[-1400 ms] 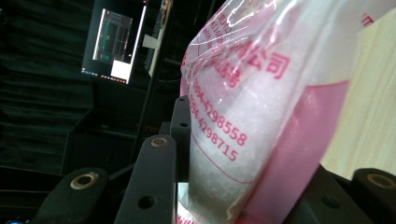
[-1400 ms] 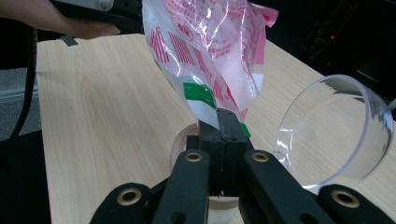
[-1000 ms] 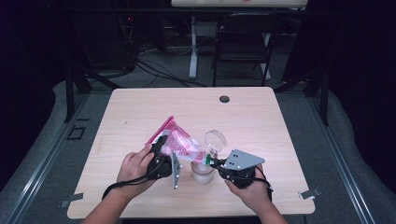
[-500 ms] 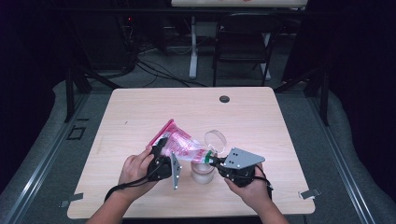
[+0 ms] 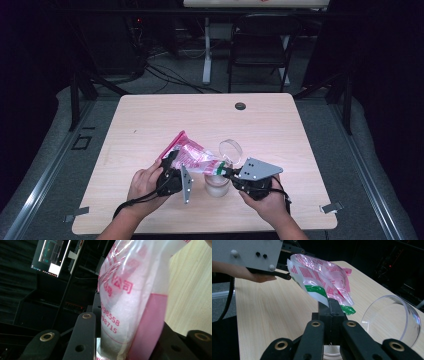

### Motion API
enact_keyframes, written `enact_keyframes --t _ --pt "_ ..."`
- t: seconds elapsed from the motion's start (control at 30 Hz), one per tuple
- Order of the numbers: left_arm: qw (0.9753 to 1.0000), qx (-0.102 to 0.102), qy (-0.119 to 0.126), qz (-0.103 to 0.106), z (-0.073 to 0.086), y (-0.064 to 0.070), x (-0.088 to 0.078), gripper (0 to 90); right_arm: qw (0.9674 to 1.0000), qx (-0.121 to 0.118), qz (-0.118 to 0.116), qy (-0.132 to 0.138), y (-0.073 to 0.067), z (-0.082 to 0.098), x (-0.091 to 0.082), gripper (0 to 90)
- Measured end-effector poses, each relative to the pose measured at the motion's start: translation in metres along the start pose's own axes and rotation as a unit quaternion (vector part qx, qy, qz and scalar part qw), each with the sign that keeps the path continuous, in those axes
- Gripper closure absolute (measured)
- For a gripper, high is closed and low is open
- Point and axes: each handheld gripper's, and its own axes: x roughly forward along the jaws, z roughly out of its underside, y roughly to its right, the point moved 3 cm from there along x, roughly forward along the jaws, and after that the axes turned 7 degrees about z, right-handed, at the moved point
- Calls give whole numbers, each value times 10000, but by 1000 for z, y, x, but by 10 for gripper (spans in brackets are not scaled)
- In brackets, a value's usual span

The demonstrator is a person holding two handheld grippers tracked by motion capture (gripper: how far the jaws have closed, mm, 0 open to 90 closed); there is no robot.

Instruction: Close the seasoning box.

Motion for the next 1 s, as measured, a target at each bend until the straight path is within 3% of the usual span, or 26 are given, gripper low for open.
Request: enact_keyframes --t 0.17,0.27,0.43,0.6,1.0 --pt "9999 -107 -8 75 2 2 0 745 10000 -2 -15 23 -1 -1 0 900" --pt "9995 -289 57 148 3 4 2 746 10000 -22 -10 28 -1 -3 0 900" --pt "9992 -352 26 205 5 7 2 748 10000 -36 -23 57 -2 -5 0 900" --pt "9978 -581 92 312 6 12 4 751 10000 -48 -16 74 -2 -6 0 900" --pt "9914 -1147 110 616 10 19 7 756 9999 -47 -5 126 -3 -8 1 900"
